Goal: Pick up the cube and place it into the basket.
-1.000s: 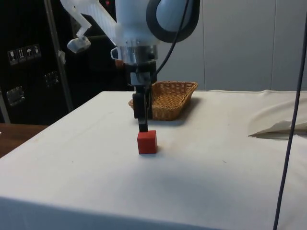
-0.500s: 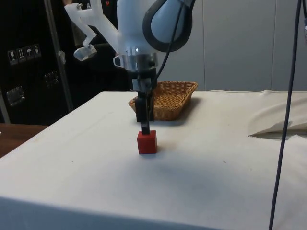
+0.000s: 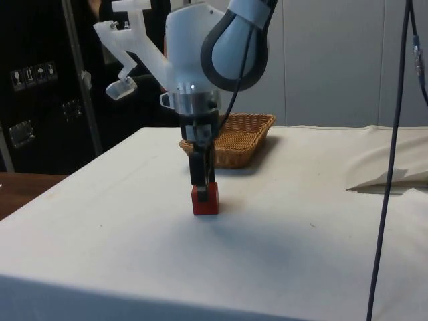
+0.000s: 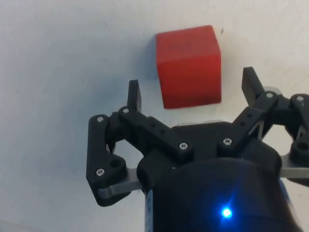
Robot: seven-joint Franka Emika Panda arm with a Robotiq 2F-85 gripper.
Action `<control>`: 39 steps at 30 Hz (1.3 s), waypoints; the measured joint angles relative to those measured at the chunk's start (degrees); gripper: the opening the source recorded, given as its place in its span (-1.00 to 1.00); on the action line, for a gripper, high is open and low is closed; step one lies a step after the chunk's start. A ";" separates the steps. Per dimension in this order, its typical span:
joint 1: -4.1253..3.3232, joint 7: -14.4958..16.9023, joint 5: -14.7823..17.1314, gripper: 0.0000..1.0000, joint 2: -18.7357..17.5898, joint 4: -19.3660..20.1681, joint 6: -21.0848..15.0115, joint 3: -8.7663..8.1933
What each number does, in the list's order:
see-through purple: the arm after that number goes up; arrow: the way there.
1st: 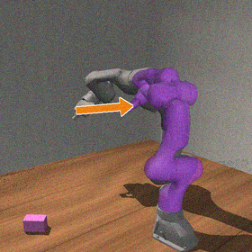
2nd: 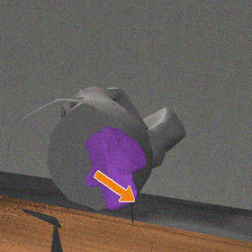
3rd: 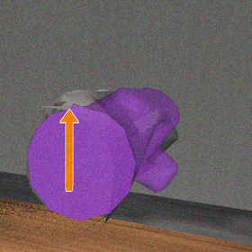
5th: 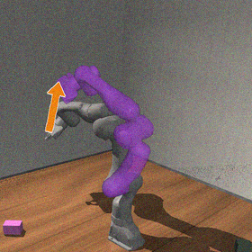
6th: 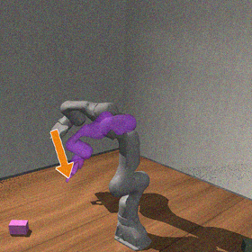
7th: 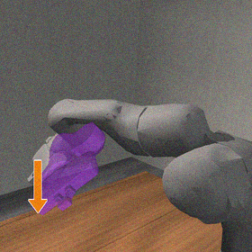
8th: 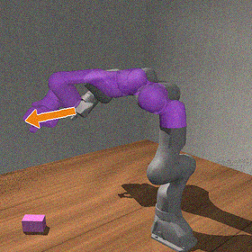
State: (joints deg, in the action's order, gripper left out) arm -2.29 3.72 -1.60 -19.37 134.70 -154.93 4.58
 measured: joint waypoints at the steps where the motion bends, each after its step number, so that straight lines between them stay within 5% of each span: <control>1: 0.00 0.00 0.00 1.00 0.00 0.00 0.00 0.00; 15: 0.06 0.57 0.00 1.00 -2.98 -1.26 -2.06 -0.63; 18: 0.06 0.57 0.00 0.58 -2.98 -1.26 -2.06 -0.63; 19: 0.06 0.57 0.00 0.58 -2.98 -1.26 -2.06 -0.63; 21: 0.06 0.57 0.00 0.14 -2.98 -1.26 -2.06 -0.63; 22: 0.06 0.57 0.00 -0.30 -2.98 -1.26 -2.06 -0.63; 25: 0.06 0.57 0.00 -0.96 -2.98 -1.26 -2.01 -0.63; 39: 0.06 0.52 0.00 -0.97 -2.58 -1.38 -1.89 -0.63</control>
State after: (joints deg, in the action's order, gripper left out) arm -2.23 4.24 -1.60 -21.94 133.33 -156.82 3.95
